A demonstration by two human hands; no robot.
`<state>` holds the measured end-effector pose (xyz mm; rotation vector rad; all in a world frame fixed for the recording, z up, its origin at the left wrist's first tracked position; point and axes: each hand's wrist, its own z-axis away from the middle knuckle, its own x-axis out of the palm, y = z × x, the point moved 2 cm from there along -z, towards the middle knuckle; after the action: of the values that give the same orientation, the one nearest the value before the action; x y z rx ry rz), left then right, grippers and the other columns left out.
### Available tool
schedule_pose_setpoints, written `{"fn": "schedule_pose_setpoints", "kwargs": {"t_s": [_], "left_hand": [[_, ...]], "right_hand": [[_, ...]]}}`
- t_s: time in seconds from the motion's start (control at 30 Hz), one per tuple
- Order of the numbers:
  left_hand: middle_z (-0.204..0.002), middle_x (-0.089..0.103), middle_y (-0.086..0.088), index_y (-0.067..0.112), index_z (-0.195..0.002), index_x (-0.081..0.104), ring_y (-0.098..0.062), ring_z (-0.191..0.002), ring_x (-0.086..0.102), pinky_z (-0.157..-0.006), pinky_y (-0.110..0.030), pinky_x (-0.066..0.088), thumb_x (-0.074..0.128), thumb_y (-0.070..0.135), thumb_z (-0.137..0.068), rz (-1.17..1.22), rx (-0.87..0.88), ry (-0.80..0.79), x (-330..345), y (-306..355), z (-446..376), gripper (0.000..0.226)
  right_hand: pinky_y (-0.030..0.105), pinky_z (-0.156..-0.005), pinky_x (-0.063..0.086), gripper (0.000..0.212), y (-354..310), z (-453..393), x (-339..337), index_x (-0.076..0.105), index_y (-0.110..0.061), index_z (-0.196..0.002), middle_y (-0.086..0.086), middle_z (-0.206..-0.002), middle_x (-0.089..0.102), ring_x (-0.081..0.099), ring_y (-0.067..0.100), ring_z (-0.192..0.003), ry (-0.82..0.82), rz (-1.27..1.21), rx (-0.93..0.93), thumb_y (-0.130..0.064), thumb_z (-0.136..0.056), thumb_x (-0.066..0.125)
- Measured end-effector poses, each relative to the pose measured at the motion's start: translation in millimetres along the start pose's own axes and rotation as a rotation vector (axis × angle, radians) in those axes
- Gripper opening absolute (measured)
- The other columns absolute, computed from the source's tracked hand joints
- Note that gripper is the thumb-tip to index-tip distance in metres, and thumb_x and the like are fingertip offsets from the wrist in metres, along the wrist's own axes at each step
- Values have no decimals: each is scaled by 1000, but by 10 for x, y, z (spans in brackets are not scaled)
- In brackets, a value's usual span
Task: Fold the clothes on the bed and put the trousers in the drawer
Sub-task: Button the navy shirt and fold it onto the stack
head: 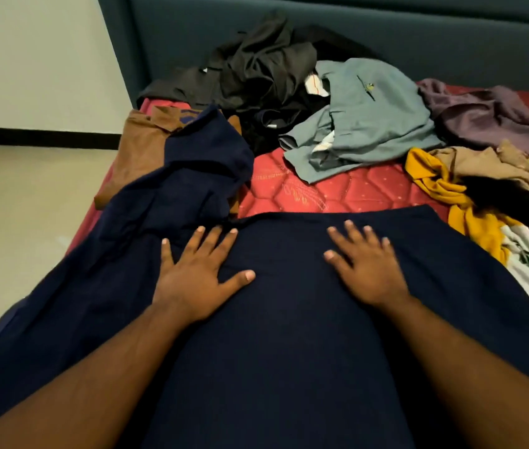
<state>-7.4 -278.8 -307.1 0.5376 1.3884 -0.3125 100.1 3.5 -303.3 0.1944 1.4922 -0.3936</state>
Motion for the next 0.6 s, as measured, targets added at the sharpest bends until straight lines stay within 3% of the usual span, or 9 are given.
{"fn": "schedule_pose_setpoints", "kwargs": {"t_s": [0.1, 0.17, 0.23, 0.33, 0.37, 0.4, 0.47, 0.53, 0.6], "left_hand": [[-162, -8, 17, 46, -151, -9, -8, -149, -14, -112, -64, -12, 12, 86, -80, 1, 13, 0, -17, 37, 34, 84], [-163, -6, 15, 44, -152, -9, -10, -149, -13, -110, -69, -10, 8, 85, -82, -39, 16, 16, -7, 56, 67, 83], [-164, -3, 12, 43, -153, -8, -13, -150, -12, -106, -74, -12, 4, 83, -84, -97, 13, 35, -9, 96, 100, 80], [-164, 1, 8, 47, -152, -3, -18, -151, -9, -104, -74, -17, -2, 79, -85, -171, 10, 65, -33, 79, 154, 74], [-164, 1, 9, 48, -151, -3, -18, -151, -8, -104, -73, -18, -4, 79, -85, -189, 7, 41, -47, 25, 186, 73], [-164, -1, 10, 49, -151, -5, -17, -151, -8, -104, -72, -18, -4, 79, -85, -202, -8, 2, -74, -9, 258, 72], [-164, -7, 8, 46, -151, -9, -22, -150, -11, -104, -73, -17, -2, 74, -88, -214, -138, -40, -109, 23, 388, 69], [-164, -9, 3, 36, -155, -5, -32, -149, -11, -104, -76, -11, 10, 62, -98, -200, -192, -22, -175, 432, 472, 64], [-164, -6, 5, 31, -155, 0, -28, -150, -8, -107, -73, -8, 22, 52, -101, -42, -9, 6, -102, 1178, 598, 62]], "right_hand": [[53, -118, 8, 57, 951, -94, -159, 17, -38, -152, -5, -162, 10, 8, 31, -148, -42, -40, 315, -57, -99, 22], [51, -118, 7, 60, 1226, 46, -251, 14, -31, -154, 2, -163, 10, 7, 36, -148, -39, -13, 417, -54, -99, 23], [51, -117, 8, 61, 908, 279, -249, 15, -25, -154, 1, -163, 8, 7, 32, -148, 6, 78, 298, -52, -100, 21], [36, -119, -2, 70, 76, 857, -56, 1, -29, -154, -15, -158, -8, -6, 10, -148, -106, 36, -223, -56, -89, 1], [32, -118, -4, 72, 58, 1002, -6, -2, -30, -152, -17, -156, -9, -8, 7, -146, -136, 34, -290, -57, -86, -3], [31, -118, -3, 73, 232, 1100, -41, 2, -29, -152, -16, -157, -5, -4, 8, -147, -135, 8, -248, -58, -86, -1], [32, -118, 5, 77, 924, 1156, -135, 16, -21, -153, -4, -161, 11, 9, 15, -148, -50, -70, 40, -60, -87, 12], [35, -120, 9, 85, 1449, 1204, -278, 22, -13, -152, 5, -160, 20, 15, 23, -148, -24, -53, 238, -66, -87, 13], [41, -120, 9, 80, 1236, 1243, -296, 21, -16, -153, 3, -161, 18, 14, 24, -148, -39, 4, 138, -65, -92, 10]]}}
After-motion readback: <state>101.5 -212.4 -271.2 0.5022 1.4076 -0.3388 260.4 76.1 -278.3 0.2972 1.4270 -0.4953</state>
